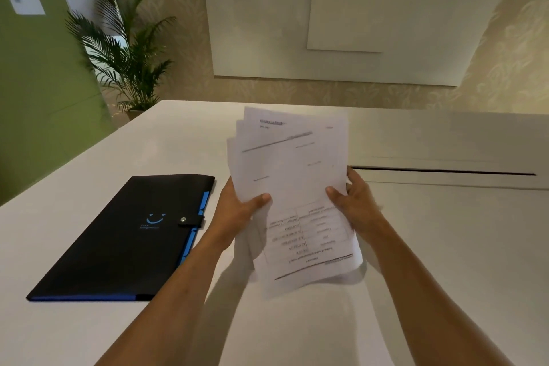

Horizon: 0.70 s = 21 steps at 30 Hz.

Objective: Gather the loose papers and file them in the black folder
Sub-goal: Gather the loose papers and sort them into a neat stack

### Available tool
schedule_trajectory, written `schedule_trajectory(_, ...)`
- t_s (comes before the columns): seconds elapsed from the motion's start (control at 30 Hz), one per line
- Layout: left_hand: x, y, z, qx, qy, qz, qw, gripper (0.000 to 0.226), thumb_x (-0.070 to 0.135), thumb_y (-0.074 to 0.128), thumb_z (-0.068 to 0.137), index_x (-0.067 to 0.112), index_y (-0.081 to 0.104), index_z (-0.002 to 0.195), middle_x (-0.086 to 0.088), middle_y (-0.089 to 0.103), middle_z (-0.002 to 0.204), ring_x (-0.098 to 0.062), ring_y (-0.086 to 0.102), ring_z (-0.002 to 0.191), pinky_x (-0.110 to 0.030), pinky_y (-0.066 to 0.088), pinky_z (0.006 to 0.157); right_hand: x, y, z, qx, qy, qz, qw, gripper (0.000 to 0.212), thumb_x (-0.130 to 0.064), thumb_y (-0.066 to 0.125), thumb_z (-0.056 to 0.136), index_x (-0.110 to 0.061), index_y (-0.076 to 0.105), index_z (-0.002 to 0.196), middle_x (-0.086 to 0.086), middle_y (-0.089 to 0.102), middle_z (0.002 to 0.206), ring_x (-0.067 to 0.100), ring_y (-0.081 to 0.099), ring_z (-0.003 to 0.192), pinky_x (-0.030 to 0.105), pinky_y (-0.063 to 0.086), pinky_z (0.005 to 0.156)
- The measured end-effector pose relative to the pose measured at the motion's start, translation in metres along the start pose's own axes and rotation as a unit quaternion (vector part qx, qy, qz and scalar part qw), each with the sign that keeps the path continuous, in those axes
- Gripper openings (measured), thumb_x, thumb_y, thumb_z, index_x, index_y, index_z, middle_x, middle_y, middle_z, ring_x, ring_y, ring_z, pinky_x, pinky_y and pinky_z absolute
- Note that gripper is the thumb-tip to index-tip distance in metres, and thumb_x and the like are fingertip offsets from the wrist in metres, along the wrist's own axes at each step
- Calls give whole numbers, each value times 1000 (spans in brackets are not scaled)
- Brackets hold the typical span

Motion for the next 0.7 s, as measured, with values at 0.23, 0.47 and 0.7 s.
schedule_trajectory(0.23, 77, 9, 22, 53, 125, -3, 991, 59, 38, 76, 77, 26, 46, 126, 2, 64, 115, -17, 68, 98, -36, 61, 72, -95, -20, -6, 29, -201, 4, 979, 43, -1, 64, 91, -31, 52, 118, 6, 67, 118, 22, 69, 105, 37, 61, 80)
schedule_trajectory(0.47, 82, 19, 28, 70, 123, -30, 990, 51, 51, 76, 71, 40, 47, 111, 5, 64, 106, -8, 69, 91, -26, 59, 63, -80, -21, -3, 64, -143, 3, 988, 63, -4, 67, 68, -41, 43, 114, -1, 62, 114, 7, 67, 98, 22, 58, 69)
schedule_trajectory(0.7, 78, 23, 38, 68, 92, -49, 992, 62, 58, 78, 65, 30, 53, 115, 1, 68, 105, -17, 71, 89, -32, 60, 65, -69, -14, 1, 99, -127, 0, 987, 62, -4, 57, 64, -37, 44, 115, -16, 64, 99, -1, 66, 87, 17, 55, 61)
Point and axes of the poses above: each hand's wrist, its own z-axis towards the middle knuckle, its own y-axis out of the palm, x = y × z, the point moved 9 cm from there along z, towards the middle knuckle
